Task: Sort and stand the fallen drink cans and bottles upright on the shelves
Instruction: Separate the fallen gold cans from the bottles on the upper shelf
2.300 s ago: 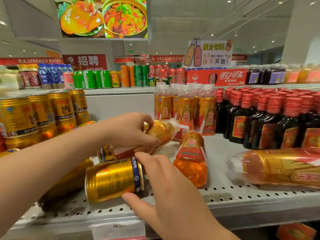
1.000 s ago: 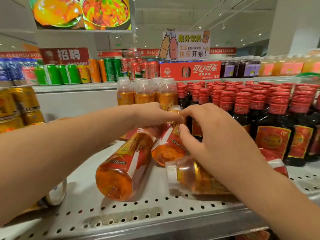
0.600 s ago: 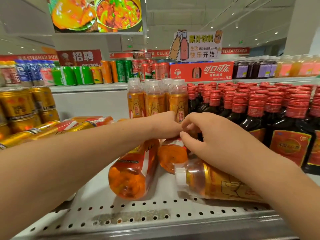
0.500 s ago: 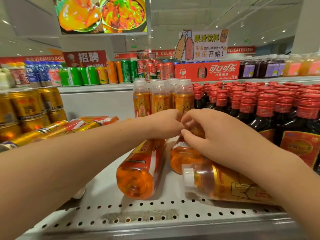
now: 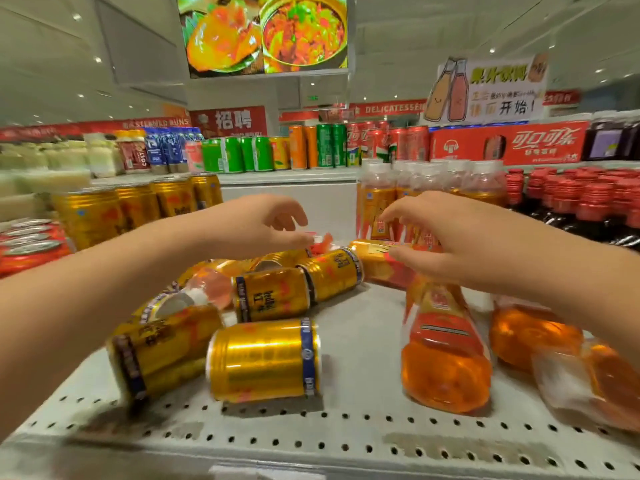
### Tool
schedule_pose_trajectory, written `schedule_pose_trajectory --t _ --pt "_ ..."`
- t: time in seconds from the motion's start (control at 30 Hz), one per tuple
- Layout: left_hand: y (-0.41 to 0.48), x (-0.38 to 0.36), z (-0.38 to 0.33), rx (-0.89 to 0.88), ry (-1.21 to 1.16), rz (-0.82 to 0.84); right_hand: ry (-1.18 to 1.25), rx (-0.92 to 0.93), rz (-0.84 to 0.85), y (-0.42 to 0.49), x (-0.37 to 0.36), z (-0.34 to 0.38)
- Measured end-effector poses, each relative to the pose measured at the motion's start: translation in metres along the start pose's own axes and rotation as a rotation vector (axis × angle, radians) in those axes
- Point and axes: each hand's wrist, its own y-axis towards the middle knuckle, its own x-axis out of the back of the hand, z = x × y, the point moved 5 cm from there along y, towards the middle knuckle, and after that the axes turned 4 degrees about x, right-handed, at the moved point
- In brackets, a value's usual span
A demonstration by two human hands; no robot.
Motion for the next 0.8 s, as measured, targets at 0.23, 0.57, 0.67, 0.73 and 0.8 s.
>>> schedule_pose_trajectory --t 0.23,0.57,0.67,0.73,0.8 --pt "-0.011 0.023 0.085 0.118 0.258 0.058 -0.037 -0.039 0.17 0.056 -0.04 0.006" --pt "-0.008 0.009 0.138 0.205 0.195 0.015 -0.175 -0.156 0.397 0.082 -0.084 -0.024" --pt "-0.003 0.005 0.139 0.22 0.224 -0.021 -0.194 -0.179 0.411 0.083 -0.089 -0.033" --pt "0.003 0.003 0.133 0.215 0.207 -0.054 -0.196 -0.209 0.424 0.084 -0.093 -0.037" --pt "0.011 -0.002 0.125 0.208 0.209 -0.034 -0.196 -0.241 0.456 0.083 -0.099 -0.039"
